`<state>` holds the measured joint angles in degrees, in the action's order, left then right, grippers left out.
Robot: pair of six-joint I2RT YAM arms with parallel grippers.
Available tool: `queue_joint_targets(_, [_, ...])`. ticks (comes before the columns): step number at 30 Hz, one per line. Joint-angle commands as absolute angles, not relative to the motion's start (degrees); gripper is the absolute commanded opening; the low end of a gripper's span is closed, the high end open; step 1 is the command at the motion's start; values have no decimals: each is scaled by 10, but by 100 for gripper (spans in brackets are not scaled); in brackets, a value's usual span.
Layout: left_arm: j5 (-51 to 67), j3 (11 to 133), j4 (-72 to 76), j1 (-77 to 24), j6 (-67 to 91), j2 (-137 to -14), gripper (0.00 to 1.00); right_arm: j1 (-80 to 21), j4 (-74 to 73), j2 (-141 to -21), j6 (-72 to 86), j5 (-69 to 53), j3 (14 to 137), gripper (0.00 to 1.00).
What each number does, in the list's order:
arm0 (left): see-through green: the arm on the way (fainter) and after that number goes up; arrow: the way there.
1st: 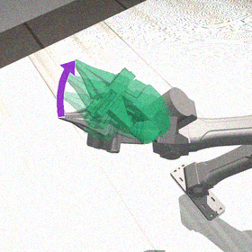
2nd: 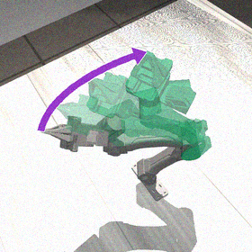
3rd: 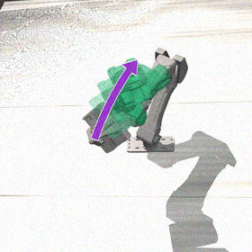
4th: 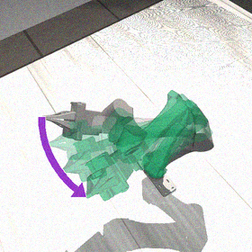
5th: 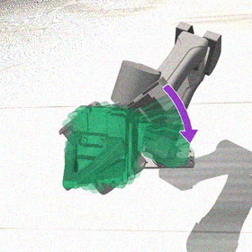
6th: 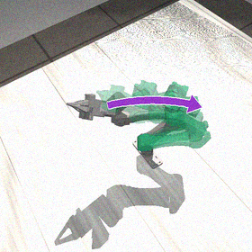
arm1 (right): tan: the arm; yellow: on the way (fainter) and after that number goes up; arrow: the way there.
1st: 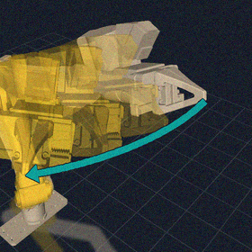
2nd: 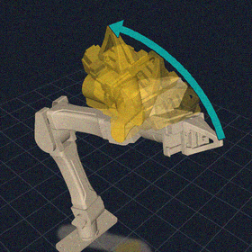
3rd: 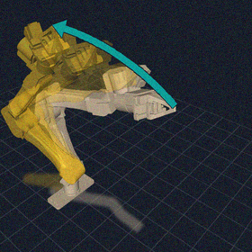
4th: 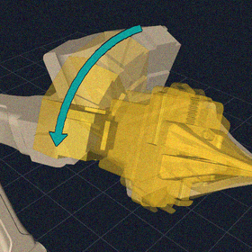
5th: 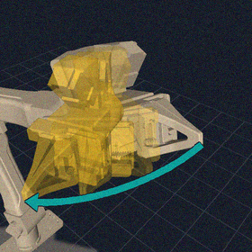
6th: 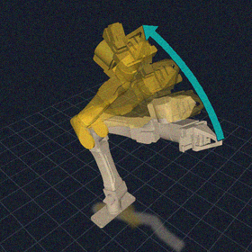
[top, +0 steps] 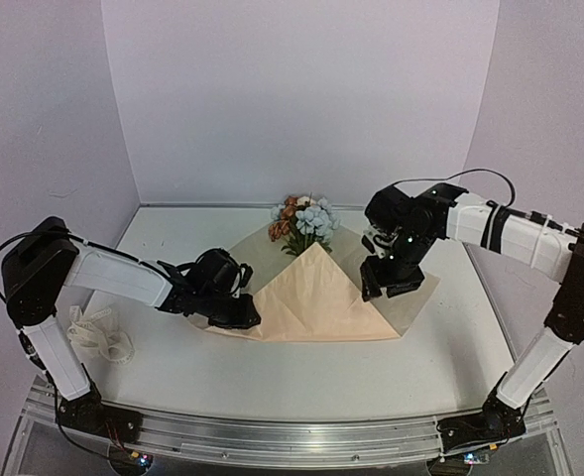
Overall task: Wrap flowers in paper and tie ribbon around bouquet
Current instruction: Press the fold line of the 1/4-folded wrapping paper.
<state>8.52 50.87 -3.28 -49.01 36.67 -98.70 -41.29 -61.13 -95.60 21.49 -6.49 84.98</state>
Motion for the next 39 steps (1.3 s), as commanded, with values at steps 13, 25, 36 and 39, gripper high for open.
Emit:
queue_joint_targets(13, [45, 444, -14, -486, 439, -964, 12, -486, -447, -1025, 342, -83, 761, 46])
queue_joint_targets(25, [21, 443, -40, -486, 441, -959, 12, -463, -426, -1081, 342, -44, 741, 42])
queue_joint_targets(36, [-18, 413, -67, -481, 471, -933, 11, -441, -419, -1084, 342, -56, 692, 41])
queue_joint_targets(39, [-21, 409, -72, -477, 477, -929, 11, -435, -419, -1078, 342, -53, 681, 41])
